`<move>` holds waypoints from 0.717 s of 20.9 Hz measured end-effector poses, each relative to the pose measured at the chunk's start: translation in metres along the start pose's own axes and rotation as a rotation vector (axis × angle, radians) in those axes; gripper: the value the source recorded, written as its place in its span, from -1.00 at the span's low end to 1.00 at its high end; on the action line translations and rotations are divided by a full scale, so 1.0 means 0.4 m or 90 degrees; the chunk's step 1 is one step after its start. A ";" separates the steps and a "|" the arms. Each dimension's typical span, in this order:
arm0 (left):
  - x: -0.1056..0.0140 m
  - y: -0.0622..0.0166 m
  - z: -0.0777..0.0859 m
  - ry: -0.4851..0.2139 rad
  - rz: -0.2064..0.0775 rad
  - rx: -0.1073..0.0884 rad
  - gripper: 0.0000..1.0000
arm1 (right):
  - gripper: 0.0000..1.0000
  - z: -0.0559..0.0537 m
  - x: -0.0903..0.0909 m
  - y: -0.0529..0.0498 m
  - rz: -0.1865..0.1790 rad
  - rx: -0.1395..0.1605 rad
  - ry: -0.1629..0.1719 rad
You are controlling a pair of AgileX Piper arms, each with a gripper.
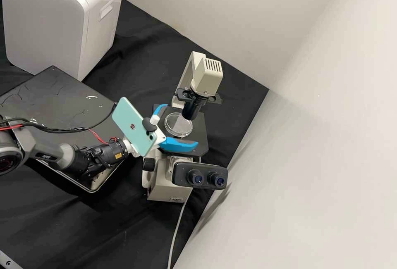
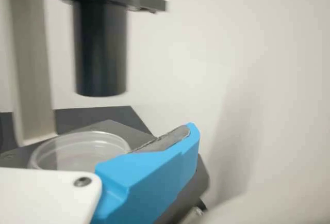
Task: Place the petri dish on the bench
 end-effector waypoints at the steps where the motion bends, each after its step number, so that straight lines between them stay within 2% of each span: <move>1: 0.000 -0.001 0.002 -0.002 -0.002 0.000 1.00 | 1.00 -0.002 0.000 -0.001 -0.002 -0.003 0.005; 3: 0.000 -0.005 0.009 -0.012 -0.007 0.001 1.00 | 1.00 -0.003 0.003 0.002 -0.003 -0.003 0.007; 5: 0.000 -0.008 0.015 -0.020 -0.012 0.002 1.00 | 1.00 -0.001 0.017 0.015 -0.006 0.017 -0.002; 8: 0.000 -0.009 0.019 -0.026 -0.013 0.002 1.00 | 1.00 0.011 0.032 0.044 0.005 0.041 -0.017; 10: 0.000 -0.010 0.019 -0.026 -0.015 0.003 1.00 | 1.00 0.023 0.032 0.053 0.012 0.054 -0.029; 15: 0.000 -0.010 0.019 -0.026 -0.014 0.003 1.00 | 1.00 0.020 0.032 0.052 0.011 0.055 -0.027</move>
